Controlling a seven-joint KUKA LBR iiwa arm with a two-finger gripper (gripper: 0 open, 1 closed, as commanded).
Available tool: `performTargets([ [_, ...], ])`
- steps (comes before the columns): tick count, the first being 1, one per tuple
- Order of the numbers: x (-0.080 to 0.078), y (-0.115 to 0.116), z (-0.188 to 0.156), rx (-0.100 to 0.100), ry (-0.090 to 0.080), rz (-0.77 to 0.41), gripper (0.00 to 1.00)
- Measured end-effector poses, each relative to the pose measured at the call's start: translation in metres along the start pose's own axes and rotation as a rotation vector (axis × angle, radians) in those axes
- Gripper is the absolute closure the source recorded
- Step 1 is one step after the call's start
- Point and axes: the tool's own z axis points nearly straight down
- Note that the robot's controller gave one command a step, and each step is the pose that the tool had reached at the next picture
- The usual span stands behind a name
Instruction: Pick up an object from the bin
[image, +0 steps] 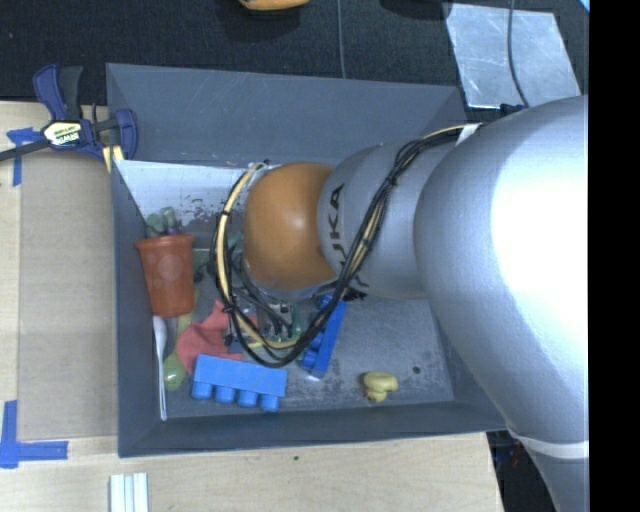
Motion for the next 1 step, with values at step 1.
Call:
performTargets([
  [1,-0.005,0.0043,-0.0665,0.001,0.002,-0.004,1.0],
])
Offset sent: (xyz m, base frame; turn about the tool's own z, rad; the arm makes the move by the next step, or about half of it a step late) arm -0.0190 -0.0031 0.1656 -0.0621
